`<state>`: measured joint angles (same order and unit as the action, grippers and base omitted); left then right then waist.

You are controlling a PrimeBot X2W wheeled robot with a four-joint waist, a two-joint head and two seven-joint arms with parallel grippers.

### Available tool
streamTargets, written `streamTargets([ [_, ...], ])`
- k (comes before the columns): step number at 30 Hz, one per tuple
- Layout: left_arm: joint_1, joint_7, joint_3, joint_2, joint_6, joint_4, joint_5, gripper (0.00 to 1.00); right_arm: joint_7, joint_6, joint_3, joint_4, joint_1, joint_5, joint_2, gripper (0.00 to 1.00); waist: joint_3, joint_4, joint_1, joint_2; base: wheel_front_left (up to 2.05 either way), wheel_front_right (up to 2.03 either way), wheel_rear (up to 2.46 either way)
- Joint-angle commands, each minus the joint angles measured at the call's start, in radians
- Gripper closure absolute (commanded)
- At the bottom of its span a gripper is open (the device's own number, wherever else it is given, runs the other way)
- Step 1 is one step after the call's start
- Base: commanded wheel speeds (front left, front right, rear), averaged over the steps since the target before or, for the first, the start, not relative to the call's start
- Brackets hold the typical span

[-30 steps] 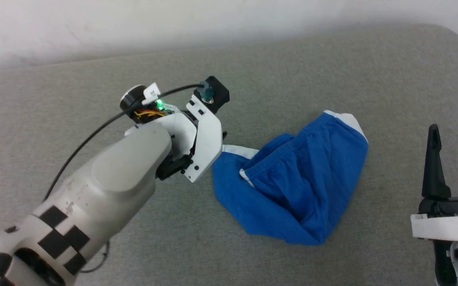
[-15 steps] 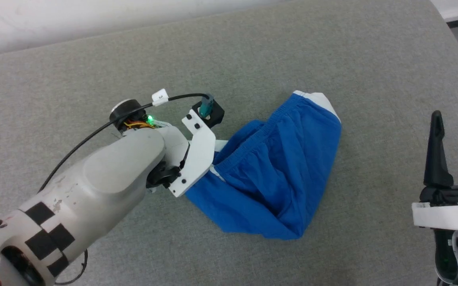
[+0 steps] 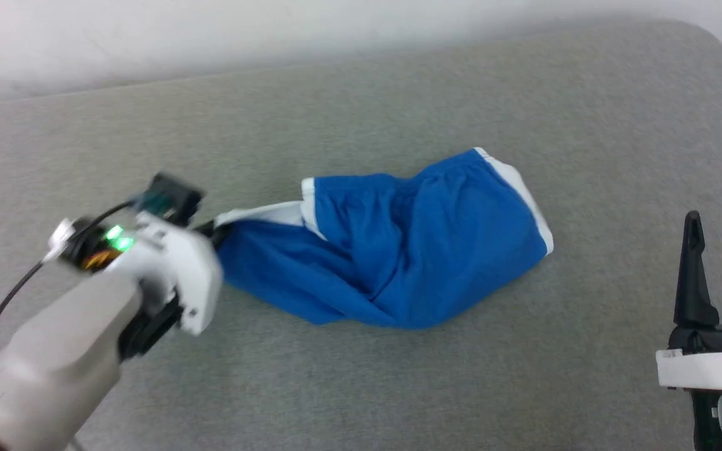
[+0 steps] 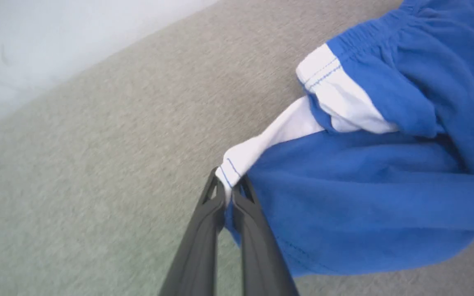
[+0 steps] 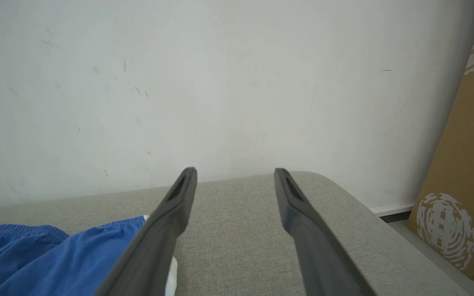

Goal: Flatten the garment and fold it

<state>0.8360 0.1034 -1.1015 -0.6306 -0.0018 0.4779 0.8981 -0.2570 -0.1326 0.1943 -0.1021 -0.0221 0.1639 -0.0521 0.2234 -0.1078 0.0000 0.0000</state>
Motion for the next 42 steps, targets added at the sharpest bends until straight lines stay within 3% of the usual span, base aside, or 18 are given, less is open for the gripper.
streamTargets([
  [1, -0.057, -0.028, 0.019, -0.028, 0.029, -0.01, 0.026, 1.0, -0.005, 0.002, 0.004, -0.003, 0.012, -0.01, 0.002, 0.0, -0.077, 0.095, 0.0, 0.0, 0.0, 0.0, 0.0],
  [5, -0.213, -0.084, 0.047, -0.079, 0.092, -0.031, 0.096, 1.0, -0.005, 0.002, -0.007, -0.001, 0.023, -0.021, 0.002, 0.0, -0.091, 0.127, 0.0, 0.0, 0.0, 0.0, 0.0],
  [11, -0.368, -0.118, 0.044, -0.089, 0.16, -0.09, 0.149, 1.0, -0.005, 0.002, -0.02, 0.001, 0.013, -0.072, 0.002, 0.0, -0.106, 0.159, 0.0, 0.0, 0.0, 0.0, 0.0],
  [12, -0.373, -0.142, 0.052, -0.084, 0.174, -0.1, 0.147, 0.42, -0.005, 0.002, -0.015, -0.004, -0.002, -0.088, 0.002, 0.0, -0.107, 0.166, 0.0, 0.0, 0.0, 0.0, 0.0],
  [13, -0.376, -0.171, 0.062, -0.076, 0.186, -0.11, 0.145, 0.0, -0.005, 0.002, -0.009, -0.01, -0.021, -0.11, 0.002, 0.0, -0.109, 0.174, 0.0, 0.0, 0.0, 0.0, 0.0],
  [16, -0.37, -0.273, 0.091, -0.052, 0.226, -0.136, 0.114, 0.0, -0.005, 0.002, 0.005, -0.033, -0.103, -0.187, 0.001, 0.0, -0.113, 0.199, 0.0, 0.0, 0.0, 0.0, 0.0],
  [19, -0.356, -0.346, 0.129, -0.027, 0.295, -0.161, 0.052, 0.0, -0.005, 0.002, 0.0, -0.035, -0.207, -0.233, -0.051, 0.0, -0.109, 0.225, 0.0, 0.0, 0.0, 0.0, 0.0],
  [21, -0.35, -0.362, 0.18, -0.008, 0.352, -0.198, -0.011, 0.0, -0.005, 0.002, -0.032, 0.001, -0.272, -0.246, -0.118, 0.0, -0.101, 0.246, 0.0, 0.0, 0.0, 0.0, 0.0],
  [24, -0.374, -0.364, 0.345, 0.05, 0.437, -0.319, -0.177, 0.0, -0.005, 0.002, -0.122, 0.115, -0.355, -0.231, -0.229, 0.0, -0.08, 0.281, 0.0, 0.0, 0.0, 0.0, 0.0],
  [26, -0.428, -0.365, 0.441, 0.09, 0.462, -0.379, -0.282, 0.0, 0.031, 0.002, -0.218, 0.219, -0.416, -0.184, -0.31, 0.0, -0.067, 0.299, 0.0, 0.0, 0.0, 0.0, 0.0],
  [28, -0.479, -0.365, 0.526, 0.133, 0.48, -0.429, -0.379, 0.0, 0.138, 0.002, -0.333, 0.295, -0.482, -0.104, -0.392, 0.0, -0.049, 0.317, 0.0, 0.0, 0.0, 0.0, 0.0],
  [32, -0.563, -0.365, 0.667, 0.22, 0.5, -0.509, -0.541, 0.0, 0.442, 0.002, -0.584, 0.376, -0.613, 0.133, -0.562, 0.0, -0.005, 0.347, 0.0, 0.0, 0.0, 0.0, 0.0],
  [36, -0.616, -0.365, 0.76, 0.31, 0.474, -0.569, -0.645, 0.0, 0.767, 0.002, -0.784, 0.388, -0.723, 0.401, -0.71, 0.0, 0.049, 0.382, 0.0, 0.0, 0.0, 0.0, 0.0],
  [39, -0.635, -0.365, 0.809, 0.364, 0.435, -0.596, -0.704, 0.0, 0.921, 0.002, -0.864, 0.395, -0.796, 0.526, -0.772, 0.0, 0.09, 0.407, 0.0, 0.0, 0.0, 0.0, 0.0],
  [42, -0.642, -0.365, 0.835, 0.396, 0.408, -0.602, -0.732, 0.0, 0.983, 0.002, -0.898, 0.414, -0.828, 0.584, -0.783, 0.0, 0.114, 0.42, 0.0, 0.0, 0.0, 0.0, 0.0],
])
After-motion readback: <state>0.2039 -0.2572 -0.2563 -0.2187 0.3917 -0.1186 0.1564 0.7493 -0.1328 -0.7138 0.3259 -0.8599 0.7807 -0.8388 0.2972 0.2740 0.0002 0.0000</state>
